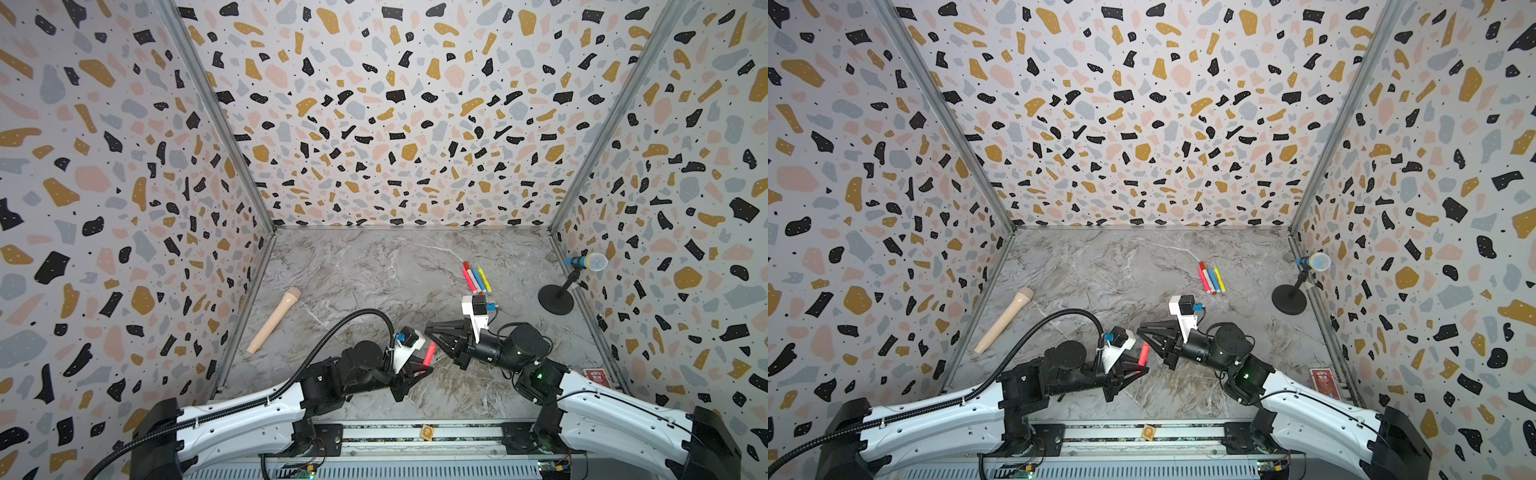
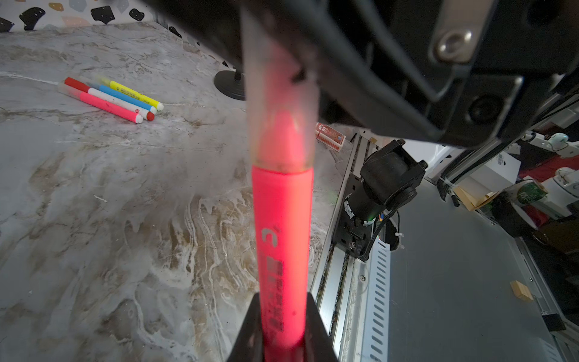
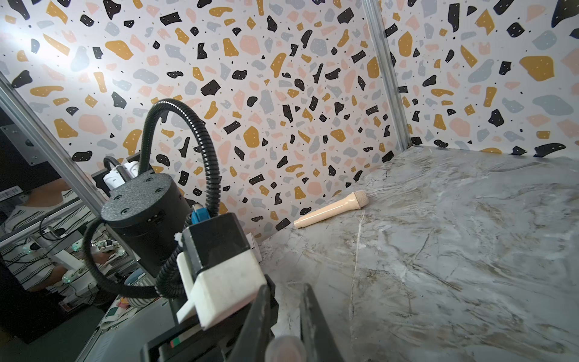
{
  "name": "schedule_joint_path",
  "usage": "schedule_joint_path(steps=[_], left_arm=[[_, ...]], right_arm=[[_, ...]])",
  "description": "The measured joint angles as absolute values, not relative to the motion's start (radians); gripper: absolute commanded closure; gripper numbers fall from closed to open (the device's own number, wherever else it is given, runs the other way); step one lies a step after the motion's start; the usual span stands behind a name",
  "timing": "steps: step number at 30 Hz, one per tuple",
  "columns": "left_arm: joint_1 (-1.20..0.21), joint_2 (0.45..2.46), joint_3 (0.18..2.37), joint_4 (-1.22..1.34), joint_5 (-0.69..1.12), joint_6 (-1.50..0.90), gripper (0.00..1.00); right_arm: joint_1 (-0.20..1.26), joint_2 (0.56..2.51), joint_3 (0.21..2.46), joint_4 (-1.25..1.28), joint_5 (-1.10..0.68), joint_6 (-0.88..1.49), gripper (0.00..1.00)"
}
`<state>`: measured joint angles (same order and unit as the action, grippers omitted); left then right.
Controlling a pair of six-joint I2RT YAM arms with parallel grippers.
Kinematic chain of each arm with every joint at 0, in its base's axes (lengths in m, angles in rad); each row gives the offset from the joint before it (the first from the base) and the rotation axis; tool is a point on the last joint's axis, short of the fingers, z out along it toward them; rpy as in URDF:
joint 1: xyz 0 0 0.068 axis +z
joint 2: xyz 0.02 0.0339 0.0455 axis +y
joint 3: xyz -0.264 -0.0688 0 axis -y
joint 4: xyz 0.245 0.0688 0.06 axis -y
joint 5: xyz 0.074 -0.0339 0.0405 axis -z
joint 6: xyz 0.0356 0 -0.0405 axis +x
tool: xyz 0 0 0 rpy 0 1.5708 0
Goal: Insert pens into pen caps
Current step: Put on the pen cap to the pen.
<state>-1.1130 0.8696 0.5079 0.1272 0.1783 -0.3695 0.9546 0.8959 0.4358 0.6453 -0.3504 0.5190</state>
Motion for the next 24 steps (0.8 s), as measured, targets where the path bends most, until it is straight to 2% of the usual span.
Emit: schedule_joint_path(steps=[10, 15, 16, 19, 20, 22, 24], left_arm=[[-1.08, 0.86, 0.508, 0.126, 0.233, -0.382, 1.0], [-1.073, 0.862, 0.513, 0.102, 0.235, -0.365, 1.0], [-1.069, 0.871, 0.529, 0.074, 0.232, -0.353, 1.0], [-1.055, 0.894, 0.559, 0.09, 0.198, -0.336, 1.0], [-1.044, 0.894, 0.566, 0.123, 0.177, -0.337, 1.0], [-1.019, 0.886, 0.577, 0.202, 0.14, -0.344, 1.0], [-1.01, 0.878, 0.577, 0.24, 0.119, -0.352, 1.0]], right_arm=[[0.97, 0.927, 0.403, 0.743, -0.327, 0.529, 1.0], [0.972, 0.927, 0.437, 0.69, -0.322, 0.525, 0.99], [0.972, 0.924, 0.458, 0.644, -0.315, 0.517, 0.91], [0.948, 0.897, 0.538, 0.473, -0.326, 0.48, 0.54], [0.934, 0.887, 0.548, 0.413, -0.345, 0.473, 0.46], [0.886, 0.858, 0.56, 0.276, -0.401, 0.442, 0.39], [0.825, 0.823, 0.571, 0.184, -0.435, 0.424, 0.38]])
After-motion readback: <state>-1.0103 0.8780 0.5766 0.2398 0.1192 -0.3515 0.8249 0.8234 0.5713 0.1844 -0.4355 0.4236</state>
